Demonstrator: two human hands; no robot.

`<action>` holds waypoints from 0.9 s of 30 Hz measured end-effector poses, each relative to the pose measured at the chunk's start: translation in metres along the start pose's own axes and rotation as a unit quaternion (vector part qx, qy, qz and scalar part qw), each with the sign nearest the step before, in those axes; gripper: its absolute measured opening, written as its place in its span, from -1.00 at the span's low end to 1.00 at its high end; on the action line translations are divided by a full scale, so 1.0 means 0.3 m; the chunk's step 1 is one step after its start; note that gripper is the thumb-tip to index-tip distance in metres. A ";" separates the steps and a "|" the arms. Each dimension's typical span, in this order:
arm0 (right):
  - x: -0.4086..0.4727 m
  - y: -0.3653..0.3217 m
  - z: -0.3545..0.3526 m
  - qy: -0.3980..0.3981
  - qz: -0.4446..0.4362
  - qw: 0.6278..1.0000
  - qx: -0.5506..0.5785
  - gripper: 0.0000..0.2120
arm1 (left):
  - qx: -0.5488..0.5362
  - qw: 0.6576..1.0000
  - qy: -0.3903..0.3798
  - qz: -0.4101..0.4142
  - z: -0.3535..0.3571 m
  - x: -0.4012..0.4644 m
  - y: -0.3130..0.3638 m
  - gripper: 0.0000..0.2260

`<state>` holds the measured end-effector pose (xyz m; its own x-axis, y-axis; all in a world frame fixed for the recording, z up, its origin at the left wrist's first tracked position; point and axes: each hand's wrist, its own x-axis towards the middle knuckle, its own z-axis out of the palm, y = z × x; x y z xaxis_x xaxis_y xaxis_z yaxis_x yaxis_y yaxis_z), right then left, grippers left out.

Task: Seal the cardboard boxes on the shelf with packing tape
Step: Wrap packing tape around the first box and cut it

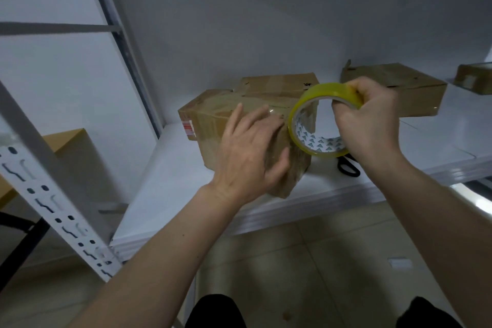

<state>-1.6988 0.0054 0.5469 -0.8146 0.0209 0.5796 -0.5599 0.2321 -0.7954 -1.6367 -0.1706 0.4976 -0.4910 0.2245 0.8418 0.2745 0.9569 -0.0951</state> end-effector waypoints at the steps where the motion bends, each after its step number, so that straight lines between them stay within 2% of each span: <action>1: 0.002 0.003 0.000 0.002 0.000 1.000 -0.002 -0.89 | 0.027 0.999 -0.015 -0.010 0.003 0.009 0.008 -0.58; 3: 0.010 0.010 0.002 0.009 0.002 1.000 -0.004 -0.90 | 0.063 0.996 -0.040 -0.051 0.004 0.024 0.036 -0.52; 5: 0.013 0.017 0.002 0.017 0.003 1.000 -0.006 -0.91 | 0.034 0.995 -0.036 -0.081 0.003 0.023 0.052 -0.52; 7: 0.014 0.023 0.003 0.021 -0.001 1.000 -0.008 -0.90 | -0.019 0.996 -0.028 -0.080 0.000 0.015 0.044 -0.53; 8: 0.014 0.024 0.006 0.018 -0.003 1.000 -0.009 -0.91 | -0.012 0.996 -0.035 -0.079 -0.004 0.013 0.035 -0.53; 11: 0.015 0.029 0.013 0.013 -0.009 1.000 -0.012 -0.94 | 0.109 0.982 -0.099 -0.120 -0.019 0.043 0.026 -0.39; 13: 0.019 0.034 0.014 0.020 -0.005 1.000 -0.009 -0.93 | 0.139 0.969 -0.141 -0.150 -0.027 0.064 0.041 -0.29; 18: 0.012 0.040 0.016 0.025 -0.008 1.000 -0.004 -0.89 | 0.022 0.983 -0.151 -0.106 -0.011 0.038 0.044 -0.34; 21: 0.001 0.056 0.024 0.035 -0.012 0.999 0.005 -0.88 | 0.034 0.974 -0.181 -0.134 -0.017 0.052 0.040 -0.29; 27: -0.095 0.179 0.040 0.075 0.016 0.996 0.052 -0.89 | 0.071 0.969 -0.216 -0.100 -0.038 0.044 0.014 -0.05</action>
<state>-1.7076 0.0056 0.4857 -0.8043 0.1740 0.5681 -0.5538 0.1268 -0.8229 -1.6325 -0.1656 0.5143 -0.8311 0.0589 0.5531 0.0366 0.9980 -0.0513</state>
